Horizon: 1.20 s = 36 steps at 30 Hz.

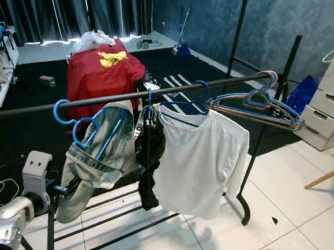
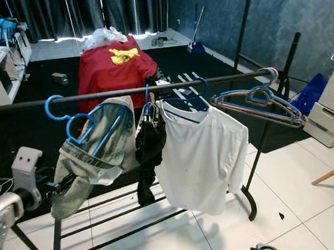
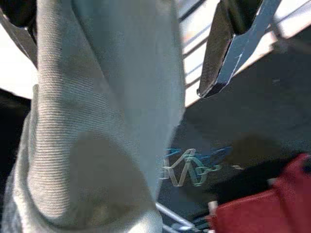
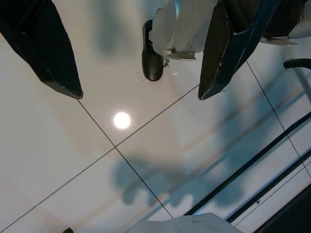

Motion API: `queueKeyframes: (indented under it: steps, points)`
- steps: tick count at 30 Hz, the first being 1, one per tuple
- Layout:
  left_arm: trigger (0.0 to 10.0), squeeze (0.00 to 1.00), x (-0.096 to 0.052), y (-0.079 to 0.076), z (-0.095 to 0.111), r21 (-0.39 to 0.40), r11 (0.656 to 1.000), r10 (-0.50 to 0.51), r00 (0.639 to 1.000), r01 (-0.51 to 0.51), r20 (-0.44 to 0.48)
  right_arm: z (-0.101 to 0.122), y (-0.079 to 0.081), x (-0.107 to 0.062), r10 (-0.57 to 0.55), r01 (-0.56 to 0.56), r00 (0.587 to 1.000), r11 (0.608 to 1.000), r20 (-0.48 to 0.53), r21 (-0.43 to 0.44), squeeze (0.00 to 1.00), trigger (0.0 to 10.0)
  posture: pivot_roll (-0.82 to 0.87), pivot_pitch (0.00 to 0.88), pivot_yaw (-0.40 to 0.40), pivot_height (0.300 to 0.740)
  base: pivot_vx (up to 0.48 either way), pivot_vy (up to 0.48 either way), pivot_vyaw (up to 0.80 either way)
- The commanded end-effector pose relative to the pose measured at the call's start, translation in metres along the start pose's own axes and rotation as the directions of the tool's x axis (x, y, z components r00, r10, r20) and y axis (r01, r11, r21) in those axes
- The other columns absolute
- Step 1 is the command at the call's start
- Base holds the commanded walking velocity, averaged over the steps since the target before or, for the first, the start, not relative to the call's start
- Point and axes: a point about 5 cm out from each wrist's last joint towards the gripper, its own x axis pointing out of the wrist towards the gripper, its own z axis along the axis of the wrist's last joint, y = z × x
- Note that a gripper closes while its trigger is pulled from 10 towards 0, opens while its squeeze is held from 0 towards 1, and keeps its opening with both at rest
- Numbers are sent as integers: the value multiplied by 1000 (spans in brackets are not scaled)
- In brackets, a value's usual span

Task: Hang hanger

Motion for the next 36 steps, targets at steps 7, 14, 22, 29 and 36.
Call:
queueKeyframes:
  steps: [7,14,22,29,36]
  points:
    - [10000,1000,-6,-19,-20,-221,965,-140,990,144,36,0,2,1,5,-5,1000,1000,6,8,0,10000,157,0,17,740,0,0,0]
    - [10000,0,21,-17,4,-113,983,158,980,-144,121,0,1,0,6,-6,1000,1000,3,3,0,10000,160,0,13,740,0,0,0]
    - [10000,0,29,-15,26,173,912,345,923,-373,170,0,0,0,5,-5,1000,1000,4,4,0,10000,158,0,14,740,0,0,0]
    - [10000,0,53,-41,61,-317,940,235,914,-127,330,0,0,0,7,-7,1000,1000,6,5,0,10000,154,0,15,740,0,0,0]
    - [10000,0,51,-23,77,-383,909,321,864,-166,388,0,0,-1,8,-8,1000,1000,8,7,0,10000,150,0,22,740,0,0,0]
